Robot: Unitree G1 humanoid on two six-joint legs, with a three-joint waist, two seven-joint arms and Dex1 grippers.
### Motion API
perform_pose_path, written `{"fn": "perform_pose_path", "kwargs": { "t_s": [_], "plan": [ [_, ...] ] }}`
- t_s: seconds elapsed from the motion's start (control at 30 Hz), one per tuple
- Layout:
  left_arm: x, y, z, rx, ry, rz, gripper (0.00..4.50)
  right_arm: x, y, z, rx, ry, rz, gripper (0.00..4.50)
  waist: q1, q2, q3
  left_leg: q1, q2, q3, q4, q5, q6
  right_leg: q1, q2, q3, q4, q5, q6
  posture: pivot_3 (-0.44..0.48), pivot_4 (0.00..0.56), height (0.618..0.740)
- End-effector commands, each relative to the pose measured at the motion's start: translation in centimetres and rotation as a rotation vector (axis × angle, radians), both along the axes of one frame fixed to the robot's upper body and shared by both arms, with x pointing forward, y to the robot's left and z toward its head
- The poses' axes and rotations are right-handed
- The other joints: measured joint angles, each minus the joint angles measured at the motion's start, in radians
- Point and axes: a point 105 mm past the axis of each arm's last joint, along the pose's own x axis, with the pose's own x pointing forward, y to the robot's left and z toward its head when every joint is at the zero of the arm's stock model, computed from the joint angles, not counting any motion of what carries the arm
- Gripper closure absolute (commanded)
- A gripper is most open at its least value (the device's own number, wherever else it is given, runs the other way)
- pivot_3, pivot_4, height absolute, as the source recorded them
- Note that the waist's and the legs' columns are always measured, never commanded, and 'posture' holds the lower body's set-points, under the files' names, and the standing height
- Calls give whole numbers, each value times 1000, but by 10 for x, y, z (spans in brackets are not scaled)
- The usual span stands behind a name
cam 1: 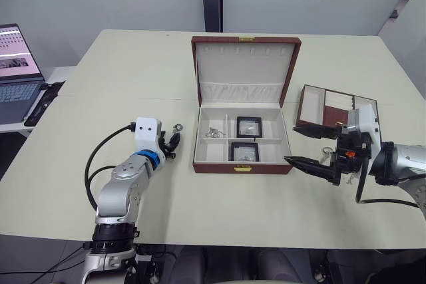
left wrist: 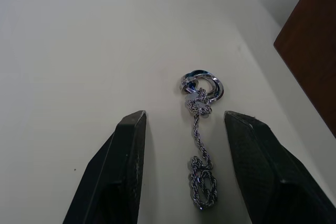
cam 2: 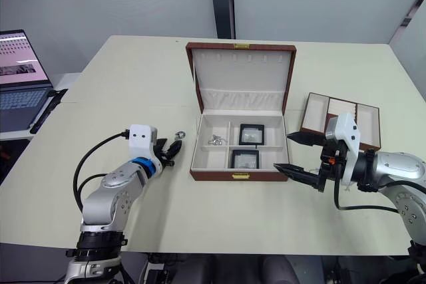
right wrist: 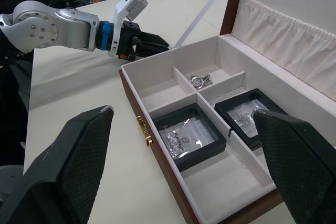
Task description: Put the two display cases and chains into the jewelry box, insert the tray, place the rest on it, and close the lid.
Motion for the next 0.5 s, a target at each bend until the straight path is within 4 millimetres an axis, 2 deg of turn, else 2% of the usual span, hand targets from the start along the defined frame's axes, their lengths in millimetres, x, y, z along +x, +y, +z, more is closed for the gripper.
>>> {"fn": "perform_pose_path", "kwargs": {
  "t_s": [0.03,0.23,0.33,0.5],
  "plan": [
    [-1,-6,-2,8,19,-16,2084,-5,5,10,5,-45,28,0,0,0,0,0,0,0,0,0,0,0,0,0,0,0,0,0,150,740],
    [-2,-8,-2,8,27,-22,2084,-6,6,10,5,-43,27,0,2,0,0,0,0,0,0,0,0,0,0,0,0,0,0,0,150,740],
    [-1,-10,-2,10,23,-22,2697,-6,6,9,6,-42,27,0,3,0,0,0,0,0,0,0,0,0,0,0,0,0,0,0,150,740],
    [1,-12,1,2,13,-21,4024,-6,6,9,7,-41,26,0,11,0,0,0,0,0,0,0,0,0,0,0,0,0,0,0,150,740]
  ]
}}
